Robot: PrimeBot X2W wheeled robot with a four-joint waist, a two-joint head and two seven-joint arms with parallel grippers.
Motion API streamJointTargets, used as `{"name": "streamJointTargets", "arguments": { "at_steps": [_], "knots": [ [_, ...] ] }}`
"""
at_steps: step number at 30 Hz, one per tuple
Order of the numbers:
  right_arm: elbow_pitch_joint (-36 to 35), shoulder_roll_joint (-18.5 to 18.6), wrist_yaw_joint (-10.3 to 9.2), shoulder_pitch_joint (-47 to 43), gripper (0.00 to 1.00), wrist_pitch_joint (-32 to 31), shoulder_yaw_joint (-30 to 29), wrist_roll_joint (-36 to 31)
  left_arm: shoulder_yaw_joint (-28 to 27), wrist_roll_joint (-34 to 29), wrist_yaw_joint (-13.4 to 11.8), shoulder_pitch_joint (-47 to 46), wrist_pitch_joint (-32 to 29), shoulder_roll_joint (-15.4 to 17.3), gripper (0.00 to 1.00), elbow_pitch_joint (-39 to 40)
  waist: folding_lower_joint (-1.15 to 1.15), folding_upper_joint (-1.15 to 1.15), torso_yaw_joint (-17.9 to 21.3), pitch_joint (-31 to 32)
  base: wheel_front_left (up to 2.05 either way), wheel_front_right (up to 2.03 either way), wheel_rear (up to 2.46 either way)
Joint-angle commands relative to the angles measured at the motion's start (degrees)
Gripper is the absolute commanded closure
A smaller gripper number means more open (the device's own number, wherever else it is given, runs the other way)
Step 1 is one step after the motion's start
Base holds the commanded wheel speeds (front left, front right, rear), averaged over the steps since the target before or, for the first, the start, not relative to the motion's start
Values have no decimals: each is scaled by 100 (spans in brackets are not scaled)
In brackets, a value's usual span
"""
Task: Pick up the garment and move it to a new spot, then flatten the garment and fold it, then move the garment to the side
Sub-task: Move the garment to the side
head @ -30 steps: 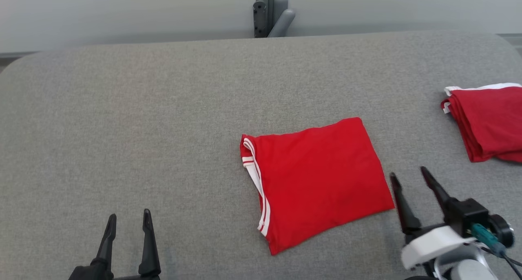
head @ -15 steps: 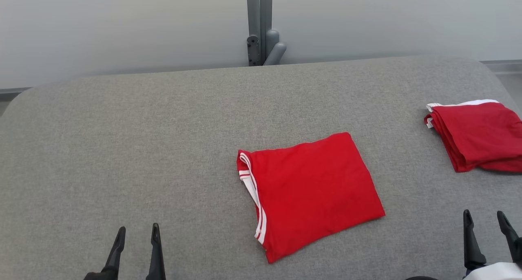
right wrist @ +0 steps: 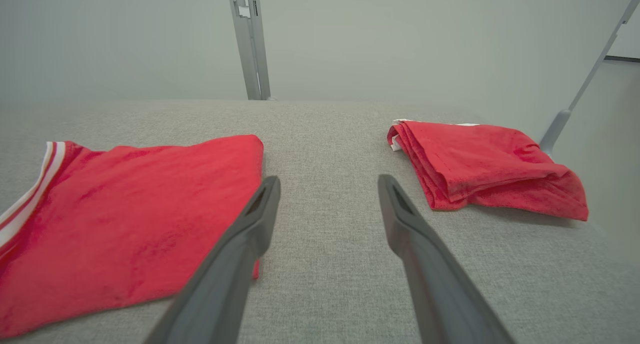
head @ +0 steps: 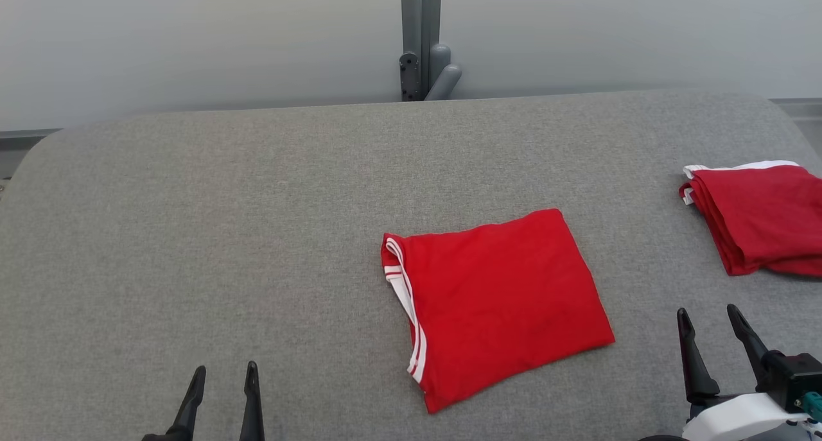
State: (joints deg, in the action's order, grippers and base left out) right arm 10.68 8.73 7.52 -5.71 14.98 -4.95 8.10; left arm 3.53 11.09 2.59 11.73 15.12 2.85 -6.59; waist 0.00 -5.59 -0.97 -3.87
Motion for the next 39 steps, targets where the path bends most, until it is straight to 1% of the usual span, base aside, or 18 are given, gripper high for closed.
{"name": "streamJointTargets", "arguments": {
  "at_steps": [1,10,12,14,16,18,20,22,23,24,27,29,32,34,36,37,38,39],
  "knots": [
    [-22,43,-7,21,0,8,10,54,-14,39,30,68,-1,10,0,-23,0,0,-21,0,0,0,0],
    [-50,56,-7,89,0,8,136,102,34,63,32,6,-1,10,0,-56,0,0,-150,11,0,0,0],
    [-11,3,-6,135,0,8,115,199,16,59,38,18,-1,10,0,-54,0,0,-165,18,0,0,0],
    [-176,-15,-6,303,0,8,174,373,-22,56,35,62,-1,10,0,-30,0,0,-161,18,0,0,0],
    [-70,28,-7,363,0,-28,311,605,-63,57,7,109,-1,10,0,-3,0,0,-138,4,0,0,0],
    [-40,212,-7,657,0,-475,575,895,-68,64,-15,125,-1,9,0,32,0,0,-129,-41,0,0,0],
    [-20,428,-7,931,0,-1209,806,1119,-32,68,1,106,-1,10,0,38,0,0,-144,-120,0,0,0],
    [43,474,-7,1257,0,-1904,844,1381,-5,72,12,40,-1,11,0,53,0,0,-153,-265,0,0,0],
    [121,592,-5,1445,0,-2247,908,1324,23,69,21,-27,-1,11,0,58,0,0,-163,-370,0,0,0],
    [225,611,-5,1647,0,-2562,1003,1319,49,52,33,-105,-1,9,0,67,0,0,-175,-477,0,0,0],
    [757,525,-5,2222,0,-3111,1052,1230,96,20,74,-286,-1,10,0,43,0,0,-252,-742,0,0,0],
    [1207,491,-5,2508,0,-3229,1091,1098,110,19,98,-353,-1,11,0,-10,0,0,-338,-827,0,0,0],
    [1878,327,-5,2839,0,-3240,1130,1084,113,9,112,-461,-1,11,0,-38,0,0,-457,-891,0,0,0],
    [2286,235,-5,2995,0,-3214,1196,1199,112,0,123,-492,-1,12,0,-60,0,0,-518,-914,0,0,0],
    [2614,229,-5,3117,0,-3195,1344,1229,107,-6,114,-529,-1,10,0,-52,0,0,-551,-915,0,0,0],
    [2762,180,-5,3172,0,-3181,1382,1367,102,2,97,-536,-1,10,0,-42,0,0,-557,-914,0,0,0],
    [2871,146,-5,3214,62,-3176,1432,1483,99,11,85,-534,-1,10,0,-32,0,0,-556,-910,0,0,0],
    [2925,169,-2,3273,100,-3151,1530,1540,89,27,69,-536,-1,10,0,-14,0,0,-541,-914,0,0,0]
  ]
}}
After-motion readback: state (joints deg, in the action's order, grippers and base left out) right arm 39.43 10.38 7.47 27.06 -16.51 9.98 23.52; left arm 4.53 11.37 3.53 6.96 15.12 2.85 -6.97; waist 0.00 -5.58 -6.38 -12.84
